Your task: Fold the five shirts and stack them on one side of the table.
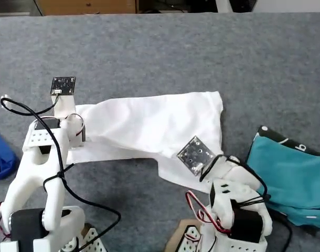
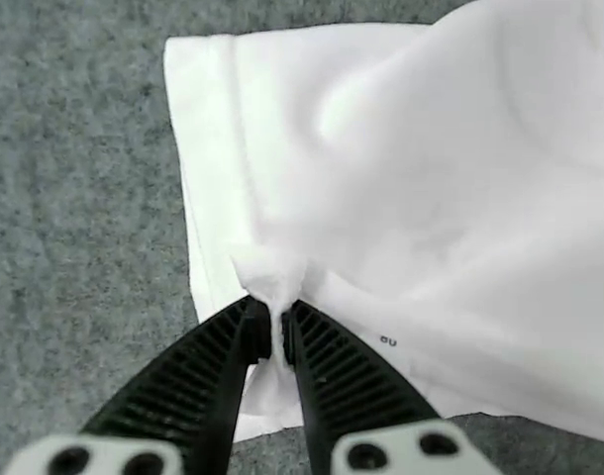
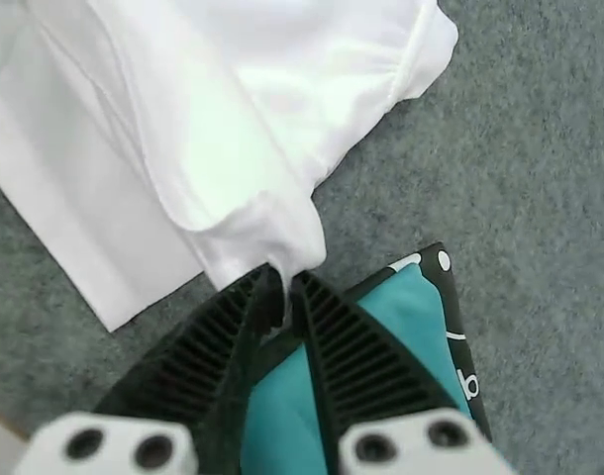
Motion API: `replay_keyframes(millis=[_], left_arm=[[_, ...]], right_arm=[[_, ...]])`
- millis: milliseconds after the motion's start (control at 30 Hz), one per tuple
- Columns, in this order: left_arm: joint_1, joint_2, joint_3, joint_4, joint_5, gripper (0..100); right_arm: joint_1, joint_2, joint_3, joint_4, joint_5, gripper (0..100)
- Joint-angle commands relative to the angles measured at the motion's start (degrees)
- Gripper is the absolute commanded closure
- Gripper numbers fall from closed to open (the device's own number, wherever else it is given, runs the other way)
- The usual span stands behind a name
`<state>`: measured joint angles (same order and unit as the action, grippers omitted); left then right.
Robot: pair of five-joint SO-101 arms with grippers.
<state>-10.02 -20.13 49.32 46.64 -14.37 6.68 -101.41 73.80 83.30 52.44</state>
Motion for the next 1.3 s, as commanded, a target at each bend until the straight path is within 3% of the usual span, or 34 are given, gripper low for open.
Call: replay_keyframes(millis=[0,800,1033,1133,1267], left_arm=[[-0.7,-0.2,-0.4,-0.6,-0.4,98],[-0.9,-0.1,3.6,-1.0,-0.5,98],[-0.6,-0.2,3.2,-0.9,-0.4,97],[-1.1,-0.1,3.6,-0.5,-0.5,89],[-3.2,-0.7,4.1,-0.4,-0.3,76]], right_arm=[[1.4,-0.4,0.1,1.8,3.3,99.4],[1.3,-0.8,0.8,5.1,13.2,98.6],[1.3,-0.8,0.8,5.1,13.8,80.1],[1.3,-0.8,0.7,5.1,13.8,74.1],[1.3,-0.8,0.7,5.1,13.8,73.4]])
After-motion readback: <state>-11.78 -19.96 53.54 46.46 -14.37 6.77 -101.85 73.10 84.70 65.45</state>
